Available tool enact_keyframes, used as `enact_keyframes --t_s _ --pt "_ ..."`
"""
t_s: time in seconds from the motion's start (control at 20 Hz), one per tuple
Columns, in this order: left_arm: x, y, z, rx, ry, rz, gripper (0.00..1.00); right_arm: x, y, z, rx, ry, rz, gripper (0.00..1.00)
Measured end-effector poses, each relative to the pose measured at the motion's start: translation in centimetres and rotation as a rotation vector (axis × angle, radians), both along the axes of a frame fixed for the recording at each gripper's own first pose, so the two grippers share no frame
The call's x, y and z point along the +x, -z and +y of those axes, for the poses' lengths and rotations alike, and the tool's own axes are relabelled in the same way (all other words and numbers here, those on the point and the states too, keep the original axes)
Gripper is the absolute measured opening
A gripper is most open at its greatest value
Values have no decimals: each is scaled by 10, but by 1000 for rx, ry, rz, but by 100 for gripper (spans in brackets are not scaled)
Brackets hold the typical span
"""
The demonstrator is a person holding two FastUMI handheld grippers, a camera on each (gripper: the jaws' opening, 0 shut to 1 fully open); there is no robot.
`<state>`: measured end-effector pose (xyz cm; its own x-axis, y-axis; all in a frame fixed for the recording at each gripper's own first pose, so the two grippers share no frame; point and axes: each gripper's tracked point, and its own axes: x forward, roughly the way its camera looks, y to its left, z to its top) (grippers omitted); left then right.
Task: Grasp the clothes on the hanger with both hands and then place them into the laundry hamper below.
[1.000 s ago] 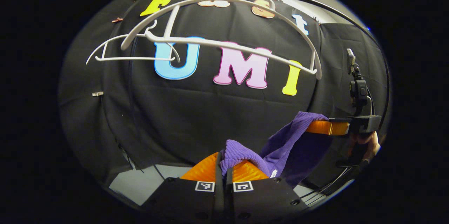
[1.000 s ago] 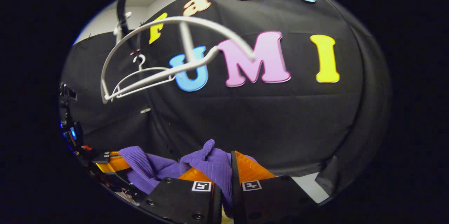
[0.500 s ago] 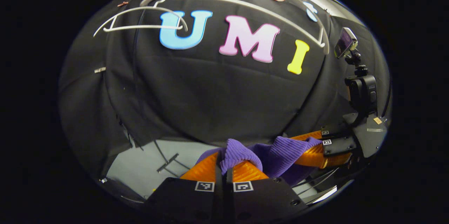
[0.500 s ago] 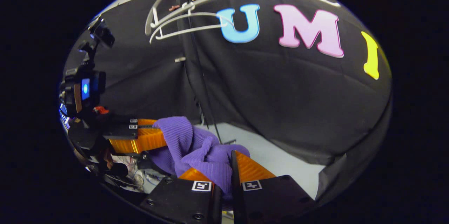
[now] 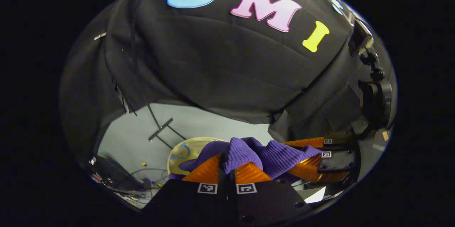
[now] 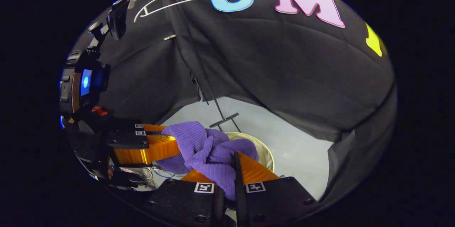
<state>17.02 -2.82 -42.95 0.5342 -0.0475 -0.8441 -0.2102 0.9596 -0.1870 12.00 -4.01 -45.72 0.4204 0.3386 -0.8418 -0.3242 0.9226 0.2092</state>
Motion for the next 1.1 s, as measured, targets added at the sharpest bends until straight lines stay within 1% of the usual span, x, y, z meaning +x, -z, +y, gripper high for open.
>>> enact_keyframes --t_s 0.1,0.2,0.35,0.5,0.6,0.65,0.7,0.9,1.0,1.05,1.1 --pt "-7 5 -5 -38 -49 79 5 -8 16 -1 -12 26 59 17" --pt "-9 7 -7 -53 -83 157 5 -16 30 -2 -31 27 99 17" --pt "-8 12 -13 -54 -90 228 5 -29 46 -2 -69 2 148 17" --pt "-1 5 -10 -60 -91 244 5 -35 50 -1 -77 -1 165 17" --pt "-4 8 -8 -66 -105 247 5 -33 50 -2 -76 9 165 17" --pt "-8 11 -9 -66 -111 248 5 -33 51 -3 -74 16 166 12" --pt "-9 13 -10 -69 -112 248 5 -32 51 -3 -75 21 166 17" --pt "-9 16 -11 -72 -108 244 5 -32 51 -3 -82 4 166 17" --pt "-9 13 -12 -75 -102 248 5 -32 54 -5 -104 -9 163 17" --pt "-8 8 -11 -63 -101 255 7 -33 50 -5 -100 -11 161 13" --pt "-12 4 -10 -51 -95 266 25 -30 45 -6 -109 -7 150 36"
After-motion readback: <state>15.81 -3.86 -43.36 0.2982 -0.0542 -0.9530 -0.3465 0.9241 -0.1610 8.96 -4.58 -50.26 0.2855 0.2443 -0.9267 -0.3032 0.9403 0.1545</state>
